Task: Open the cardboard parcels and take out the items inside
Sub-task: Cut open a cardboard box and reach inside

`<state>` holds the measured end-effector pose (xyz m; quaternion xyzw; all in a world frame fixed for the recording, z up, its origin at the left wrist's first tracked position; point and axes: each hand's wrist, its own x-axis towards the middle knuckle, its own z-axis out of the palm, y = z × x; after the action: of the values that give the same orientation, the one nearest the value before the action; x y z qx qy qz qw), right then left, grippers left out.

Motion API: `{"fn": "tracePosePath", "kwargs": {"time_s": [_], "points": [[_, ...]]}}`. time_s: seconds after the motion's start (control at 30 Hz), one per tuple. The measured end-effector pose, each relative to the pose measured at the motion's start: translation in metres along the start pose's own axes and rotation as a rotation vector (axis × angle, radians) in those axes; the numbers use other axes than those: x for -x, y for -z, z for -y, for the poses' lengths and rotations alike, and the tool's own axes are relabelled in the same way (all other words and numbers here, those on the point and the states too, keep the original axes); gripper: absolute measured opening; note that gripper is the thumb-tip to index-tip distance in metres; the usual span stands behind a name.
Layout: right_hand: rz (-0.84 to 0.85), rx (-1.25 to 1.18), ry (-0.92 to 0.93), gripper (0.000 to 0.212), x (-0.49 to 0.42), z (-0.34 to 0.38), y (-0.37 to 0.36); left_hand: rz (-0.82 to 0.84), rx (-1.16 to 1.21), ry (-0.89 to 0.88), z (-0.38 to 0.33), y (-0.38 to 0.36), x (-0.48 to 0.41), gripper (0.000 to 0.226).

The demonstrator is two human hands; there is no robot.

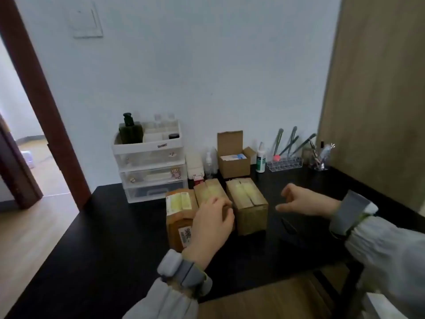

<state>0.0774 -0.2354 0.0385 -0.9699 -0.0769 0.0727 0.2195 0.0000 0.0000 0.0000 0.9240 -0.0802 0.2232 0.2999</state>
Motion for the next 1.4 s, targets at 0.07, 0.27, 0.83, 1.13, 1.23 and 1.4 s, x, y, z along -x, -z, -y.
{"fn": "tracePosePath", "kwargs": {"time_s": [0.07,0.27,0.83,1.13,1.23,1.4], "points": [[0.025,0.030,-0.083,0.066,0.007,-0.007,-0.010,-0.056,-0.091,-0.027,-0.007,-0.006,0.000,0.024],[0.029,0.114,-0.161,0.097,0.024,-0.029,-0.041,-0.146,-0.191,-0.035,-0.028,-0.018,-0.022,0.032],[-0.204,0.238,0.018,0.021,0.010,-0.064,-0.049,-0.079,-0.255,-0.059,-0.044,-0.075,-0.019,0.030],[-0.277,-0.539,-0.148,0.015,-0.010,-0.075,-0.037,-0.168,0.324,0.336,-0.052,-0.084,-0.038,0.034],[-0.248,-1.223,-0.169,0.024,-0.007,-0.063,-0.027,-0.128,0.530,0.507,-0.054,-0.089,-0.040,0.079],[0.043,-1.539,-0.175,0.048,-0.005,-0.051,-0.013,0.075,0.803,0.911,-0.047,-0.092,-0.045,0.114]]}}
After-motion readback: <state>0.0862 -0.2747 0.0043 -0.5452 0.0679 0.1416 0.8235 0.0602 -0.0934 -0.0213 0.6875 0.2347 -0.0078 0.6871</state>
